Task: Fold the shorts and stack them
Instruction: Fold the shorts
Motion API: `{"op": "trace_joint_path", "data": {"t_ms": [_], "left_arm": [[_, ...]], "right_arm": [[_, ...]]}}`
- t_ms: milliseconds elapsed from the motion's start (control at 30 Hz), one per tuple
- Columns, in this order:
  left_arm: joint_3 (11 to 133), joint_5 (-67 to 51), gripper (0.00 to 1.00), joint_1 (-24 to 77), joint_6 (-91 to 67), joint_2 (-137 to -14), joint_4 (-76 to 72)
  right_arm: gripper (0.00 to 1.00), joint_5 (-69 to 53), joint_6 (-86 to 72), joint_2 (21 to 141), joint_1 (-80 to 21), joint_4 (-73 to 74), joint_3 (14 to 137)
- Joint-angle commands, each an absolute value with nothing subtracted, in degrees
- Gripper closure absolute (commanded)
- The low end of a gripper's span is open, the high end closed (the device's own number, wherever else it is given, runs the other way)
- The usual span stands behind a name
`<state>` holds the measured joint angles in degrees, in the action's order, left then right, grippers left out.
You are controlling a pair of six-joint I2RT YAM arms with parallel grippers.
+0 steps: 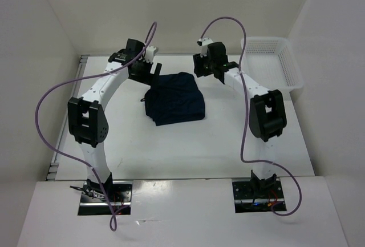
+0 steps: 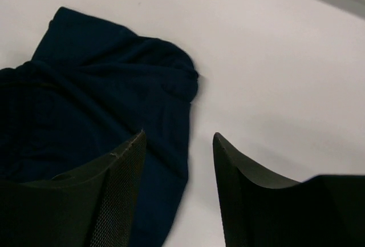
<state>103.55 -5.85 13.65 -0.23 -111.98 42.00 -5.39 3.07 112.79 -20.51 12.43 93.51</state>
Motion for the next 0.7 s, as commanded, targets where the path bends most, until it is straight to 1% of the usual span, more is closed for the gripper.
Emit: {"op": "trace_joint_path", "data": {"t_ms": [0,100,233,333,467,533,567,600,667], "left_arm": [[100.2,-11.2,0.00,17.0,0.0,-109.6,48.9],[95.2,-11.8,0.00,17.7,0.0,-111.0,49.6],[93.9,-15.1,0.00,17.7,0.0,-113.3,48.9],[93.9,-14.3,0.00,17.7,0.0,-115.4,48.3],[92.5,-14.9,0.05,17.7,0.0,-116.7,48.3],[91.1,-14.9,0.18,17.7,0.0,-117.2,47.8],[91.1,-14.9,0.26,17.7,0.0,-117.9,47.8],[90.6,-14.4,0.43,17.7,0.0,-117.9,47.8],[90.6,-14.4,0.56,17.7,0.0,-117.9,47.8]], "right_arm": [[0.44,-12.1,-3.2,119.0,-20.1,11.7,98.8],[0.42,-14.4,-4.7,123.9,-19.5,11.7,102.3],[0.40,-15.8,-6.4,129.4,-19.0,11.2,106.0],[0.40,-12.9,-7.6,131.4,-19.0,10.6,106.8],[0.40,-8.9,-9.8,133.6,-18.5,10.1,108.0],[0.40,-8.9,-10.5,135.4,-18.5,10.1,109.9],[0.40,-10.1,-10.5,136.1,-18.5,10.1,110.5],[0.45,-10.7,-11.2,136.8,-18.5,10.1,111.0],[0.56,-11.2,-11.8,137.5,-18.5,9.6,111.6]]}}
